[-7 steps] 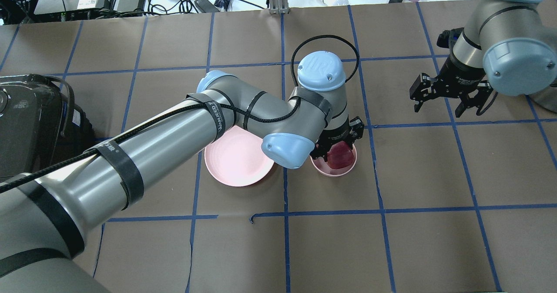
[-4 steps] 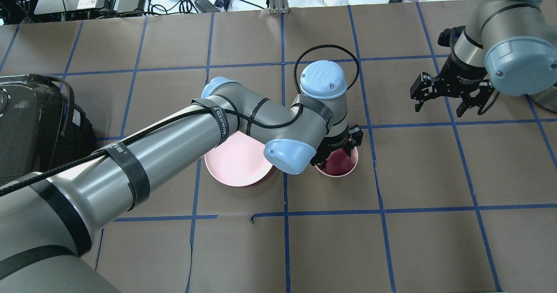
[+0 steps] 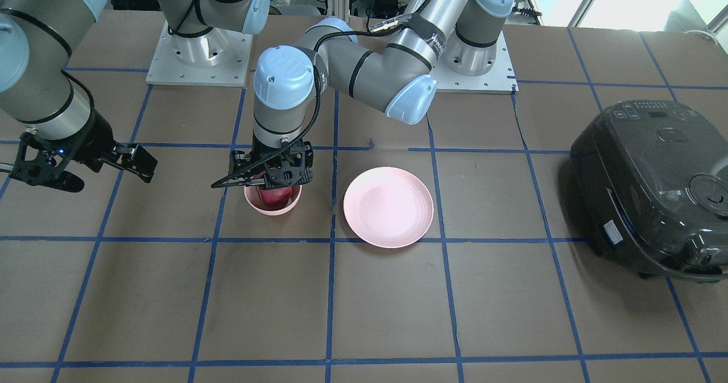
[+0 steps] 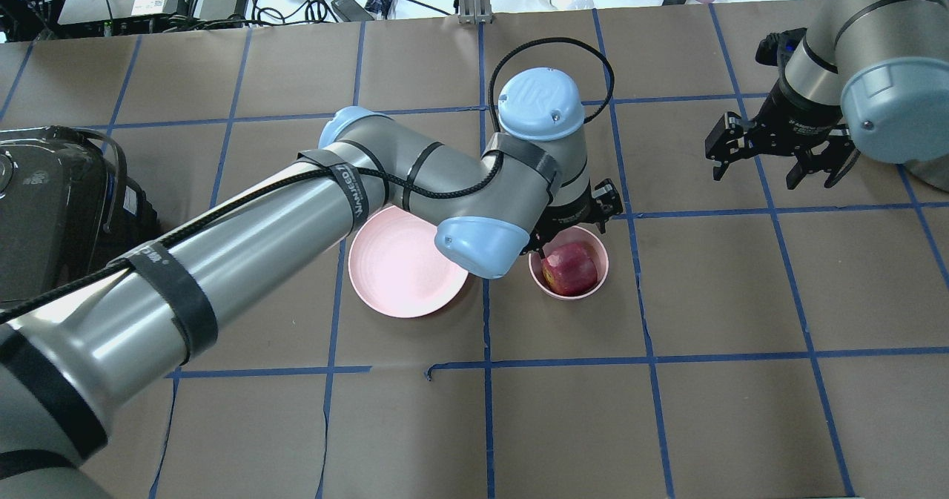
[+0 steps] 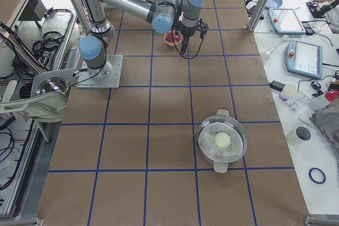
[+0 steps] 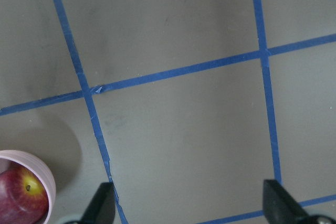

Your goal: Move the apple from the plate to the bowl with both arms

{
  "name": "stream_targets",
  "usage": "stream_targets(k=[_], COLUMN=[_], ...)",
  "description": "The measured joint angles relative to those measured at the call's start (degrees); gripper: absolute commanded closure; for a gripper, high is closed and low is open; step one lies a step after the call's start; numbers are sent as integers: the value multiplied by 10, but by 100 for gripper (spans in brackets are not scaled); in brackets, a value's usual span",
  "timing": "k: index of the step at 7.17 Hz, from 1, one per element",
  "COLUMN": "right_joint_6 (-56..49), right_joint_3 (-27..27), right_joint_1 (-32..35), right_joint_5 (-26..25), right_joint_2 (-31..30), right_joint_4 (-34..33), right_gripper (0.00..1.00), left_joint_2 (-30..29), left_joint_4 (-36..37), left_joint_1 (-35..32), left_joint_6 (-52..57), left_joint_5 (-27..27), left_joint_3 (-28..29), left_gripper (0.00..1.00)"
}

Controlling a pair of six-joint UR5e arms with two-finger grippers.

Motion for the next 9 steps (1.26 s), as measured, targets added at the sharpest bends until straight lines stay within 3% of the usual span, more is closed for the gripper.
stream_targets(k=[4,6,9], right_joint_6=[13,53,65], right_joint_3=[-84,-93,-94], right_joint_1=[24,56,122], right_joint_5=[6,6,3], right_joint_2=[-48,-54,-55], right_joint_4=[40,48,46], right_gripper=[0,0,0], left_joint_2=[126,188,246], left_joint_4=[-70,-163,-252], left_joint_1=[43,59,128], left_joint_6=[128,192,333], left_joint_5=[6,15,81], left_joint_3=[13,25,45], left_gripper=[0,0,0])
